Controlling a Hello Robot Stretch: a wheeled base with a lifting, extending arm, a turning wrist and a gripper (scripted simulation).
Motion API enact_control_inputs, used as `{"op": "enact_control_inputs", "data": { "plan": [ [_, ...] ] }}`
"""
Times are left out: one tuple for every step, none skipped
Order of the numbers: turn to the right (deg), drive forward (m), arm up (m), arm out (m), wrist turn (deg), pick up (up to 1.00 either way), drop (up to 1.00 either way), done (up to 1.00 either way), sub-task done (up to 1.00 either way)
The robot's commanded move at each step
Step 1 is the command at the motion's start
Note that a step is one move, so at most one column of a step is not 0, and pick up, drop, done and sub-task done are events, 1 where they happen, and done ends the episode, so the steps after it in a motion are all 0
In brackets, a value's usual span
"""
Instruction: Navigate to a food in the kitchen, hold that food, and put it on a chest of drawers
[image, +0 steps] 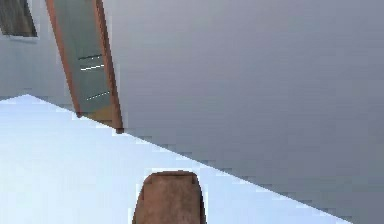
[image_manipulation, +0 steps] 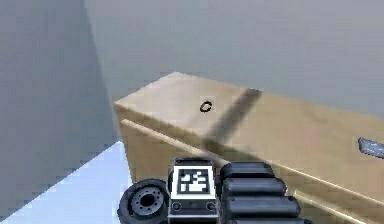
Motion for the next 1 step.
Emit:
{"op": "enact_control_inputs", "data": {
  "plan": [
    [45.0, 0.00, 0.00, 0.00, 0.0, 0.00, 0.00, 0.00, 0.00]
  ]
}}
